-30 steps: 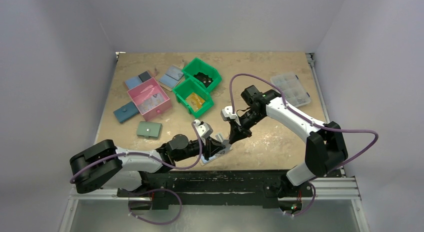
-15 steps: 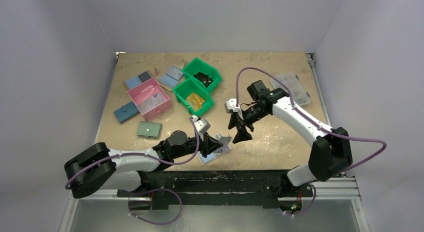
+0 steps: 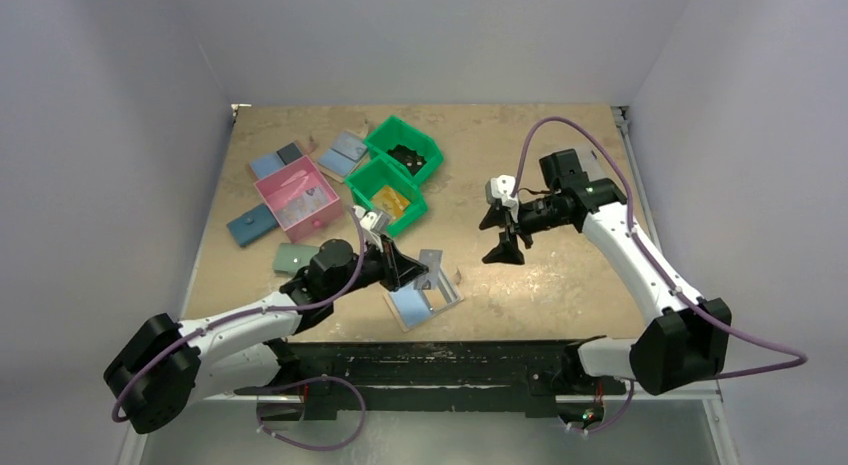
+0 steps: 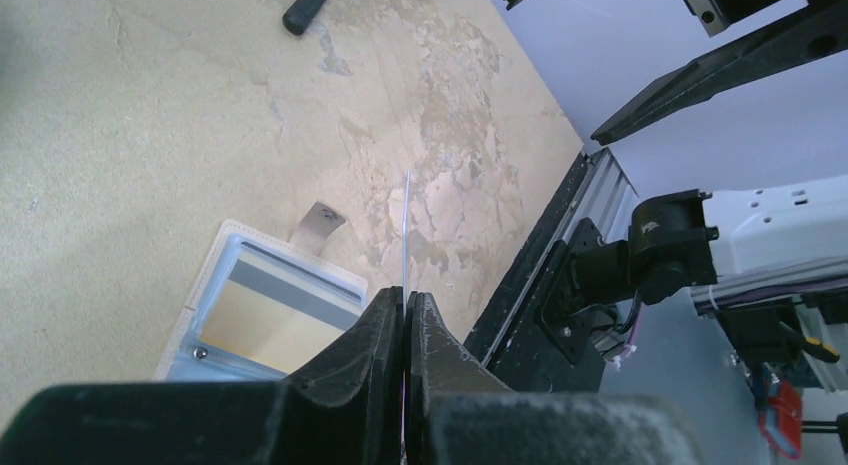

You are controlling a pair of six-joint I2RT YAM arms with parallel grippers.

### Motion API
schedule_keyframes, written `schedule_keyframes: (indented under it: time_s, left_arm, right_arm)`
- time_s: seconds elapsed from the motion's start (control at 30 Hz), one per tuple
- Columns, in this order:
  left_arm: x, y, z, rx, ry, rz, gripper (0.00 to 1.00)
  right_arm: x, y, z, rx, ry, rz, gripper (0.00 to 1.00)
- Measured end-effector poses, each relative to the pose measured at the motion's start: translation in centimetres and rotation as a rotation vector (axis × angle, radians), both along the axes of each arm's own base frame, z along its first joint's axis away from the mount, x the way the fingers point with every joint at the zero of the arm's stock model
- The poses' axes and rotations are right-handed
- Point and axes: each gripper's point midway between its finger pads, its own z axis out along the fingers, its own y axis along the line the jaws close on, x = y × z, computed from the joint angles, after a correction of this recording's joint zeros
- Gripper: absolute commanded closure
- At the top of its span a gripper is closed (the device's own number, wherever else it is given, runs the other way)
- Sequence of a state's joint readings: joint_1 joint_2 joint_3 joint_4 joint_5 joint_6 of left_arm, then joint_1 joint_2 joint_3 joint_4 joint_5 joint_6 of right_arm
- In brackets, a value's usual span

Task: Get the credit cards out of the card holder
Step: Place the credit card in the storage box.

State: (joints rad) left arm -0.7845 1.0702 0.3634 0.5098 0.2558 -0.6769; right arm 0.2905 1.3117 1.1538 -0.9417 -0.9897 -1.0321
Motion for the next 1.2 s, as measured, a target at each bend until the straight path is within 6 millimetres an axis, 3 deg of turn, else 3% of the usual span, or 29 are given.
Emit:
schedule_keyframes:
  time_s: [0.37,0.8,1.2]
  left_arm:
    - [0.4,1.4,1.2,-0.012,0.112,0.090,1.00]
    - [2.5,3.9,6.1,-0.030,0.104,0.253,1.00]
    - [6.1,8.2,8.4,0.017,0.096,0.462,1.00]
  right_arm:
    - [0.9,-1.8,0.5,0.017,-0.045,-0.078,0.20]
    - [0.7,-2.1,1.9,0.046,-0.066,-0.101,0.17]
    - [0.0,-3.5,1.3,0.080,-0.117,-0.199,0.05]
